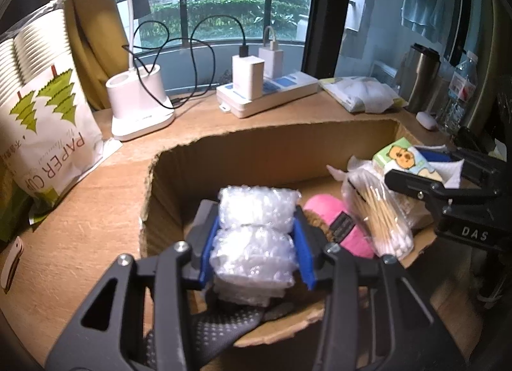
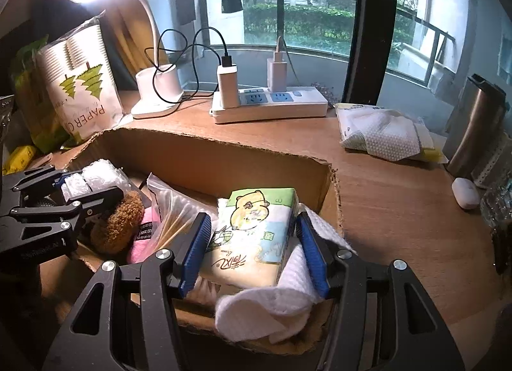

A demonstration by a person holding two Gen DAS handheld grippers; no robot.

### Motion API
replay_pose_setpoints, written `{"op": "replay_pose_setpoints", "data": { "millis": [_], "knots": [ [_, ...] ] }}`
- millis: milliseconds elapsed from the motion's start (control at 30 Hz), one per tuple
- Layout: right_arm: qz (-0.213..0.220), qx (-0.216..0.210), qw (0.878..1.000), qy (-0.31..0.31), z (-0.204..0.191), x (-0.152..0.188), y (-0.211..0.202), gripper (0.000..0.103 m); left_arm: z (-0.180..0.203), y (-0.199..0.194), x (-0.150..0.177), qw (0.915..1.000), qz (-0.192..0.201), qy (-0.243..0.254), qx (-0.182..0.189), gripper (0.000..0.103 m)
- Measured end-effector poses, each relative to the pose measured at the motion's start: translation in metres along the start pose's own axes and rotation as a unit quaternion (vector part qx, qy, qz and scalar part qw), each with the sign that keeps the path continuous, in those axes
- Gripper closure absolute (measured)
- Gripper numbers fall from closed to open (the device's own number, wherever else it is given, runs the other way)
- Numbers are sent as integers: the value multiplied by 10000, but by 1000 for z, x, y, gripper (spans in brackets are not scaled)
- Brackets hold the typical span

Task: Organize soft objects
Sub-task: 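Open both grippers inside the box and withdraw upward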

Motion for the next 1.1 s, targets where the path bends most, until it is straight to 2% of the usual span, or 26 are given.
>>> {"op": "replay_pose_setpoints", "data": {
  "millis": [67,133,333,667,767,1100],
  "knots": [
    [-26,24,10000,40,1,0,0,44,0,0,0,10000,-20,-19,12,58],
    [-49,41,10000,45,1,0,0,42,0,-2,-1,10000,-25,-67,48,52],
    [-87,-27,9999,92,-3,-1,-3,31,-1,-9,-1,9998,-14,-168,65,51],
    [36,24,9999,112,-7,-1,-23,27,1,-31,-3,9996,192,-187,37,49],
    [104,45,9999,115,-8,-2,-32,27,2,-40,-4,9992,283,-246,133,29],
    [320,126,9993,110,-15,0,-65,21,10,-72,3,9984,494,-207,199,29]
  ]
}}
Point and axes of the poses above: each gripper's, at about its wrist camera, not at the fingertips, and y roughly the way its jaws point, z to its right, x to its underside, the point moved 8 cm from there along y, roughly the way its jaws point, and after that the axes turned 4 degrees about x, right-handed, at the moved point
